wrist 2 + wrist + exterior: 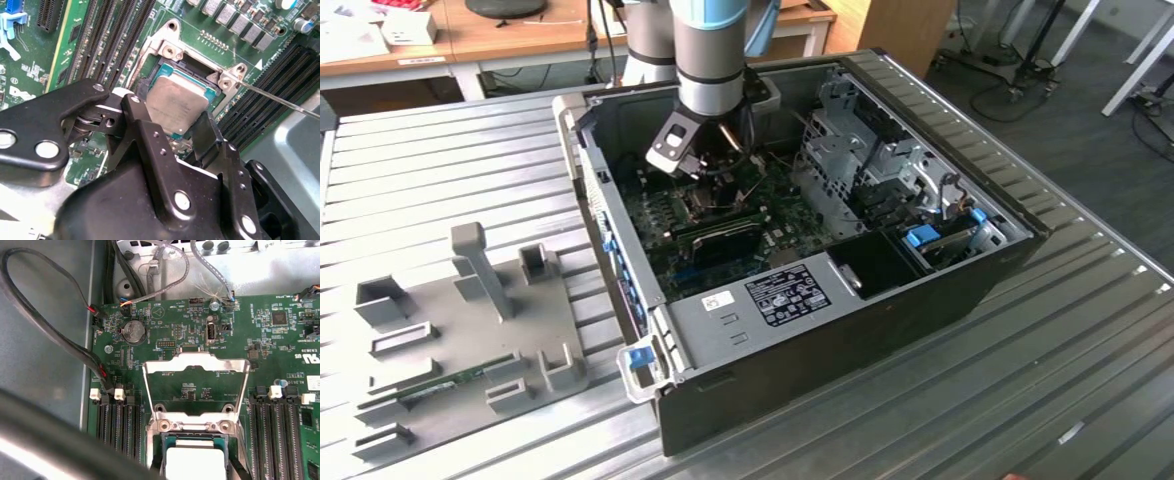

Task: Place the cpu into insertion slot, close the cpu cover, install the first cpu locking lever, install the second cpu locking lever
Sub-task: 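Place the cpu into insertion slot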

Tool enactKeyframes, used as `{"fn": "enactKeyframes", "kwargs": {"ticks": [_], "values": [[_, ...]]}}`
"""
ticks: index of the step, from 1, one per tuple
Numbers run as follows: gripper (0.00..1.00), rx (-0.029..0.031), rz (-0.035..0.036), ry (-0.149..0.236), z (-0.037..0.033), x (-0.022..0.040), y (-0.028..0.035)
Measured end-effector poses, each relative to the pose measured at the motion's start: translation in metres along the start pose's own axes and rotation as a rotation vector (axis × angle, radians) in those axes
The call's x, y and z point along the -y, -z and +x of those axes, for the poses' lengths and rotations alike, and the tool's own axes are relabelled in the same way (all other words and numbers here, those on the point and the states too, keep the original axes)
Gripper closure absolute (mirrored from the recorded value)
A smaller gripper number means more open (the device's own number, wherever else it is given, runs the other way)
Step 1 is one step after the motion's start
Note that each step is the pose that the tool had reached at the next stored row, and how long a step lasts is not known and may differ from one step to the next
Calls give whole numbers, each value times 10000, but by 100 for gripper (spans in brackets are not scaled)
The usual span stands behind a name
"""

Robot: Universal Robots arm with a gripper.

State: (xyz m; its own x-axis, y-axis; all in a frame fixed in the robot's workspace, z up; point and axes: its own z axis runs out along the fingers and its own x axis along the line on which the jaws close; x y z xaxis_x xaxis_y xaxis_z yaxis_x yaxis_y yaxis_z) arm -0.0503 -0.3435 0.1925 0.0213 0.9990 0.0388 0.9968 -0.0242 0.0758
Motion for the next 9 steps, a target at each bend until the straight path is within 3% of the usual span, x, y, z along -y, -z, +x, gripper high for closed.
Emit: {"fn": "enactKeyframes", "kwargs": {"ticks": [9], "values": [[39,0,0,0,7,-13,165]]}}
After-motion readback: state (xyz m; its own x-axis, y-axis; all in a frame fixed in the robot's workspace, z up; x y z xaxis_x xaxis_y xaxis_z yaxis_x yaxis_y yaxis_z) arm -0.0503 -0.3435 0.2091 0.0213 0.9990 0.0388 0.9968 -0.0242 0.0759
